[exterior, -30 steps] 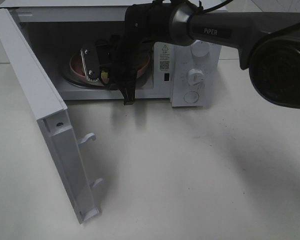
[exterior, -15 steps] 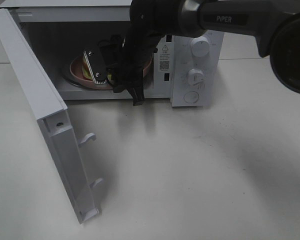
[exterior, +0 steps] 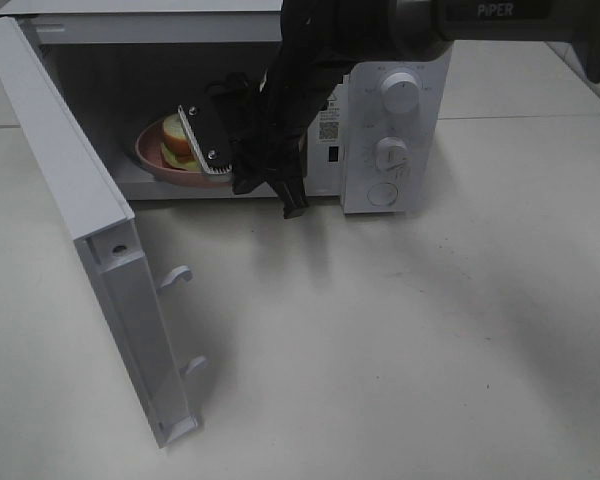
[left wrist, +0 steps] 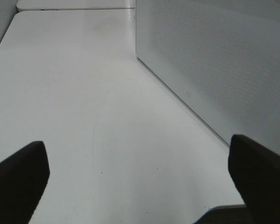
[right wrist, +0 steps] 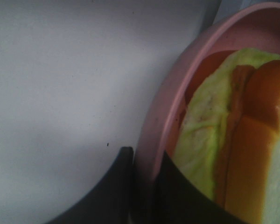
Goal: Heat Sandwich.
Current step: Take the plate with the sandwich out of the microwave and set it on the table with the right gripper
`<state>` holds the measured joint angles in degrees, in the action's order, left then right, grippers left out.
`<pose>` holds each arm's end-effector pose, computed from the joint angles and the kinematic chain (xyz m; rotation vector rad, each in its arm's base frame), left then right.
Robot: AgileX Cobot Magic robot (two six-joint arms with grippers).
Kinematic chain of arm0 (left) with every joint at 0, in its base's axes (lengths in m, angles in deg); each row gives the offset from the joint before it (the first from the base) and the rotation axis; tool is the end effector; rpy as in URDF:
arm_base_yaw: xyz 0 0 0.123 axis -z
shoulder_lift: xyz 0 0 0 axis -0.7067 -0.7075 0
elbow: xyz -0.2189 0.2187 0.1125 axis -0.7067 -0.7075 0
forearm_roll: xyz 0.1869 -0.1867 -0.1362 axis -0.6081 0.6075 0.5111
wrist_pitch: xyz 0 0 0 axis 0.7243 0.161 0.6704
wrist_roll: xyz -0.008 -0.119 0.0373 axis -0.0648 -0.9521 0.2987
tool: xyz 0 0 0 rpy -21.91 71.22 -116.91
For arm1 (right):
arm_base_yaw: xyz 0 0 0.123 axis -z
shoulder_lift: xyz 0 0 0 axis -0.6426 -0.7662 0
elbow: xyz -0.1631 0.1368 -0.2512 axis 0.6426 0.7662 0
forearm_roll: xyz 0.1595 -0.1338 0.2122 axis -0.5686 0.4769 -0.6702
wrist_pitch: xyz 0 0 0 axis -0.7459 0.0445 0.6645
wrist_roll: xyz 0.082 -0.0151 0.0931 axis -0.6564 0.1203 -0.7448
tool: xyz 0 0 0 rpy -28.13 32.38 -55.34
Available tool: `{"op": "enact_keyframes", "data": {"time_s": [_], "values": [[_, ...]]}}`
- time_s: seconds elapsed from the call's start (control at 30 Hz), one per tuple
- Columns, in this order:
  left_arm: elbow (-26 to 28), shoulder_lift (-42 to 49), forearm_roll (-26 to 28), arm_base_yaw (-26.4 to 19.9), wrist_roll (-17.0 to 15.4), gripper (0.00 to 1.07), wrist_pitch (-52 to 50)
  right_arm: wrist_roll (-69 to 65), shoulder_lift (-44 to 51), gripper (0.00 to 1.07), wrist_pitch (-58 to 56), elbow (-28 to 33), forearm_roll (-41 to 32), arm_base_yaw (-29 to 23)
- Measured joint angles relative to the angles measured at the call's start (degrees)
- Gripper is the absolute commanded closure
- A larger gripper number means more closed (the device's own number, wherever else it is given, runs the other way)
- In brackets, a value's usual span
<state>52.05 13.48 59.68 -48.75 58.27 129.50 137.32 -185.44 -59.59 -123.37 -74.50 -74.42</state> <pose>0.0175 -0.0150 0.2876 0.0577 2.0406 -0.0646 0.4763 0.3442 0.1637 -2.1906 1.3454 -0.1548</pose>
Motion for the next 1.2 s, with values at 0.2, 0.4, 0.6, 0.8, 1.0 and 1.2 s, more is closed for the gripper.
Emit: {"op": "enact_keyframes", "data": {"time_s": [0.2,0.4,0.6,0.8,1.0,1.2], "values": [[0.0,0.0,0.0,0.0,0.0,0.09,0.0,3.55,3.32,1.07,1.49,3.9,-1.43,0.17],[0.0,0.0,0.0,0.0,0.0,0.09,0.0,7.28,6.65,1.07,3.72,9.11,-3.67,0.17],[0.0,0.0,0.0,0.0,0.0,0.09,0.0,12.32,10.83,1.07,5.9,15.13,-6.36,0.17],[0.0,0.0,0.0,0.0,0.0,0.09,0.0,14.5,14.55,1.07,8.14,20.4,-7.33,0.17],[0.0,0.0,0.0,0.0,0.0,0.09,0.0,15.87,18.85,1.07,10.08,25.5,-7.51,0.06],[0.0,0.0,0.0,0.0,0.0,0.09,0.0,16.04,23.2,1.07,11.75,30.42,-8.02,-0.29]]}}
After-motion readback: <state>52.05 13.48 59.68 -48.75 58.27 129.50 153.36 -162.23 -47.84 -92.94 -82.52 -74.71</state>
